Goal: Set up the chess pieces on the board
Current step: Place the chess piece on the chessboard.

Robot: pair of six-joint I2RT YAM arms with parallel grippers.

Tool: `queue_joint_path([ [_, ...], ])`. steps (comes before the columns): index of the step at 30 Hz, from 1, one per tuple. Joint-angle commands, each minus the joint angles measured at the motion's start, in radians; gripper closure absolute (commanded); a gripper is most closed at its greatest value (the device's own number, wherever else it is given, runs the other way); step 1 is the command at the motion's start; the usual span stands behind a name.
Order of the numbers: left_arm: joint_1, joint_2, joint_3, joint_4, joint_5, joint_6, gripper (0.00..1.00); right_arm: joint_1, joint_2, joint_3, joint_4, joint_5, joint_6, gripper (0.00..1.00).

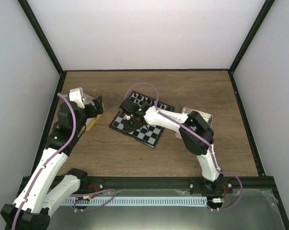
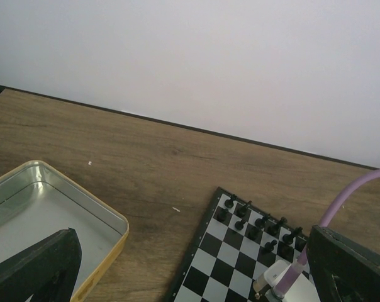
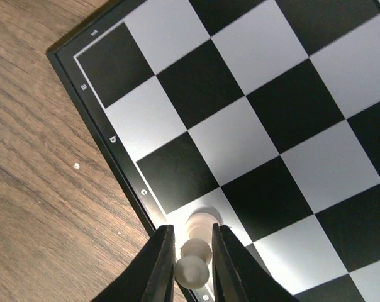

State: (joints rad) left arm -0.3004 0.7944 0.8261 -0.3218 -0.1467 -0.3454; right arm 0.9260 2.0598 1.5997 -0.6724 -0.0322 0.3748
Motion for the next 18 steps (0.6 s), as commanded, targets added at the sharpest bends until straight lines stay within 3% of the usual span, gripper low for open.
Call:
queue_joint_path([
  [1,0.007,-0.009,-0.012,0.033,0.012,-0.007,0.00,0.010,-0.019,-0.015,-0.033,0.022,-0.001,0.78],
  [11,0.010,-0.011,-0.013,0.034,0.010,-0.007,0.00,0.009,-0.118,-0.034,0.081,0.015,0.055,0.56],
  [18,0.012,-0.014,-0.013,0.033,0.014,-0.006,0.00,0.002,-0.198,-0.090,0.129,0.144,0.114,0.52],
])
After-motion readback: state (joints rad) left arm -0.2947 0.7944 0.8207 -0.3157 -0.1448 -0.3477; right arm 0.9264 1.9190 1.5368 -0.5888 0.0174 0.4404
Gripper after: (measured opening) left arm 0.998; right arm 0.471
